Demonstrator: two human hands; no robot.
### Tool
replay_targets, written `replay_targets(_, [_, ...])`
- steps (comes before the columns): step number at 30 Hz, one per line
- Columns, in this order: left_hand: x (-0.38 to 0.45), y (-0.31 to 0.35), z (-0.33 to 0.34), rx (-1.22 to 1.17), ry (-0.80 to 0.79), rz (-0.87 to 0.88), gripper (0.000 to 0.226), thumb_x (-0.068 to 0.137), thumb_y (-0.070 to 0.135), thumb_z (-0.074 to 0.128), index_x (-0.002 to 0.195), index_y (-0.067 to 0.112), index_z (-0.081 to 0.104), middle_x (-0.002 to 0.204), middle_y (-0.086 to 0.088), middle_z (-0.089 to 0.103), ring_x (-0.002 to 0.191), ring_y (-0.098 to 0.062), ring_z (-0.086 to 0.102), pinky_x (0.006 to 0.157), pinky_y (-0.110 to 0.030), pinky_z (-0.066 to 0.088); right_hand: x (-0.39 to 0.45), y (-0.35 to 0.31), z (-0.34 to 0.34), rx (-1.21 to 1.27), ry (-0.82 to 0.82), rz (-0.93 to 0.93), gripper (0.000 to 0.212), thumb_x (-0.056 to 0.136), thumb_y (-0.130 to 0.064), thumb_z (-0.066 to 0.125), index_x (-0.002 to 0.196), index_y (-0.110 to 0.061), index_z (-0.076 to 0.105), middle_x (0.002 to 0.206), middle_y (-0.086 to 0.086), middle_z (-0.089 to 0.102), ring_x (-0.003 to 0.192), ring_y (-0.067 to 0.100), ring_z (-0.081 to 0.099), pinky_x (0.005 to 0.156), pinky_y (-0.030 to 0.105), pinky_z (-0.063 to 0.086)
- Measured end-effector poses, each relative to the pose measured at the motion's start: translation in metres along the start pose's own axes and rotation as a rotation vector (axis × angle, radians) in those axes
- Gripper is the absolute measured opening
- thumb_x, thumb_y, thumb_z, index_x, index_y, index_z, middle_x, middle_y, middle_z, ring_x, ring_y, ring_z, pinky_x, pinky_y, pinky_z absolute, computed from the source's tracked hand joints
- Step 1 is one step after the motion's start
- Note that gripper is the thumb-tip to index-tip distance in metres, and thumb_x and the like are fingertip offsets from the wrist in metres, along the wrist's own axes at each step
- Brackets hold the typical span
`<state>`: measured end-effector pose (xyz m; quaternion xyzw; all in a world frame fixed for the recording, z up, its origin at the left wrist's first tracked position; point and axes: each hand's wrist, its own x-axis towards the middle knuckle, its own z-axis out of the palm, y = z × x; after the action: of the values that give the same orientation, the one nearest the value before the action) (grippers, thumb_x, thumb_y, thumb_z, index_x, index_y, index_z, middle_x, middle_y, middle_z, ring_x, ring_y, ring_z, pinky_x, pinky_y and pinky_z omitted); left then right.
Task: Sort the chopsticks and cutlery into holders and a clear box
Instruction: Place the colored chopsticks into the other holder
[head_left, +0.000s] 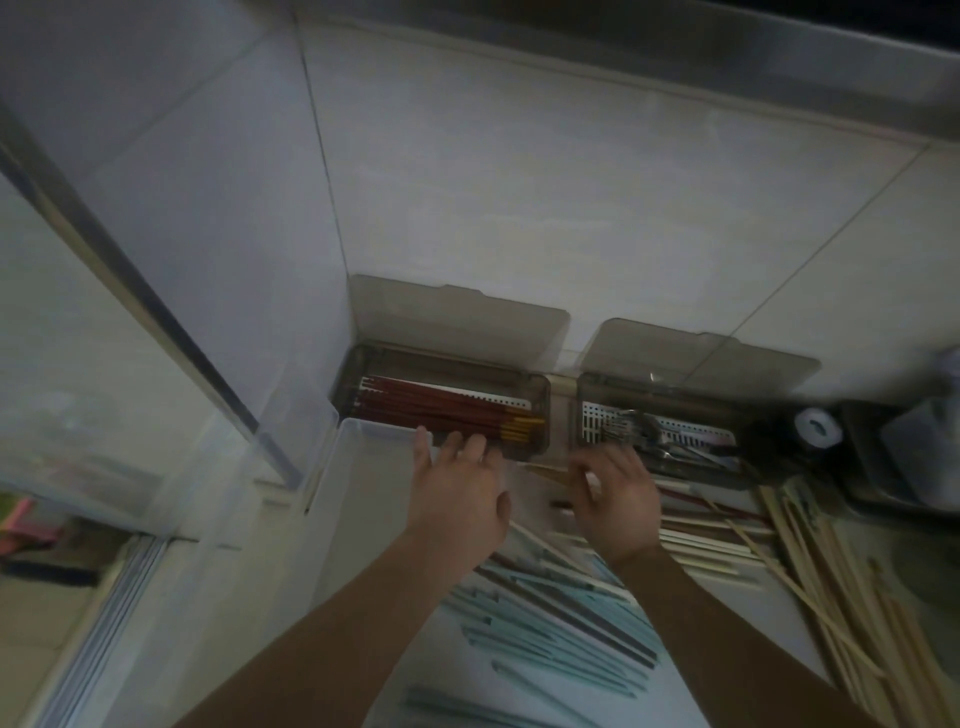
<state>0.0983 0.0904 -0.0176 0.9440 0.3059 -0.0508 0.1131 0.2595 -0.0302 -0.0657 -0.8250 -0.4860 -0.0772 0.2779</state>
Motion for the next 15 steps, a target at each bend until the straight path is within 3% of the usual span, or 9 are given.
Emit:
replay_targets(2, [0.0,0.002,0.001,0.036,-0.017,0.004,0.054,0.097,0.048,0.041,0.143,0.019,0.042,0.141,-0.001,0.042,0.139,-0.026,0.032,0.119,-0.059,0.001,-0.02,0.022,-0.007,-0.067,-0.003,0.055,0.019,0.083,-0.022,0.052,0.084,-0.016,0.07,0.082,0.002,0.066,0.076,0.025,0.059,0.064,0.028,0.047])
replay_targets(5, [0.001,0.004,0.004,0.09,-0.032,0.009,0.055,0.097,0.049,0.04,0.142,0.017,0.041,0.139,-0.004,0.041,0.137,-0.03,0.033,0.119,-0.06,0.004,-0.029,0.051,-0.02,-0.146,-0.009,0.345,0.016,0.082,-0.015,0.056,0.086,-0.015,0.072,0.082,0.009,0.069,0.08,0.033,0.062,0.068,0.033,0.049])
replay_targets(7, [0.001,0.006,0.006,0.116,-0.025,0.01,0.056,0.096,0.05,0.043,0.141,0.017,0.04,0.135,-0.004,0.043,0.134,-0.031,0.036,0.119,-0.059,0.008,-0.025,0.066,-0.03,-0.236,-0.105,0.453,0.015,0.084,-0.01,0.06,0.09,-0.017,0.072,0.088,0.009,0.069,0.087,0.033,0.061,0.072,0.036,0.049])
replay_targets(11, [0.004,0.01,0.007,0.147,-0.003,0.021,0.064,0.093,0.05,0.047,0.146,0.019,0.03,0.133,-0.007,0.046,0.125,-0.035,0.044,0.118,-0.056,0.015,-0.014,0.077,-0.041,-0.495,-0.397,0.465,0.021,0.093,-0.029,0.049,0.1,-0.028,0.069,0.097,0.003,0.069,0.096,0.026,0.06,0.077,0.031,0.044])
replay_targets(15, [0.011,0.012,0.006,0.216,-0.006,0.055,0.07,0.093,0.05,0.048,0.152,0.02,0.023,0.135,-0.012,0.044,0.119,-0.036,0.05,0.117,-0.054,0.018,-0.001,0.071,-0.043,-0.593,-0.521,0.341,0.023,0.095,-0.025,0.045,0.101,-0.03,0.067,0.099,-0.002,0.067,0.093,0.02,0.062,0.076,0.027,0.043])
